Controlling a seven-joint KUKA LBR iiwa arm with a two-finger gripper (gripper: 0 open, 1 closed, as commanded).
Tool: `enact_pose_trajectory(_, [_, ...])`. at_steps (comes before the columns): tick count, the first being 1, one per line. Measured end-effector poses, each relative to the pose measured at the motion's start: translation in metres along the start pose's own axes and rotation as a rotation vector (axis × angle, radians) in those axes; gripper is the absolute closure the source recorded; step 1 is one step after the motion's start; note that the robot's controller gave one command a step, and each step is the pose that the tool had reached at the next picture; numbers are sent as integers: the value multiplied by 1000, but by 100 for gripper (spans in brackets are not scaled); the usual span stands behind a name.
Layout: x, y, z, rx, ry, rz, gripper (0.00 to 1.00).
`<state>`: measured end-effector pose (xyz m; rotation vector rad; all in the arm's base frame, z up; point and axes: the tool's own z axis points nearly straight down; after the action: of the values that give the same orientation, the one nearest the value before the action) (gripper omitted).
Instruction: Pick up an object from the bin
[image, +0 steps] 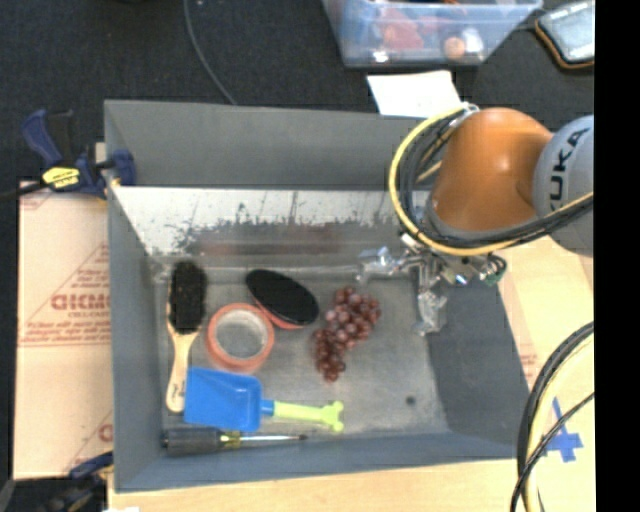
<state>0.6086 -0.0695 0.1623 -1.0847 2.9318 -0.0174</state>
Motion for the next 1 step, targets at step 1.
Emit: enact_pose_trajectory(1, [-21, 23, 62, -10, 8, 263, 0])
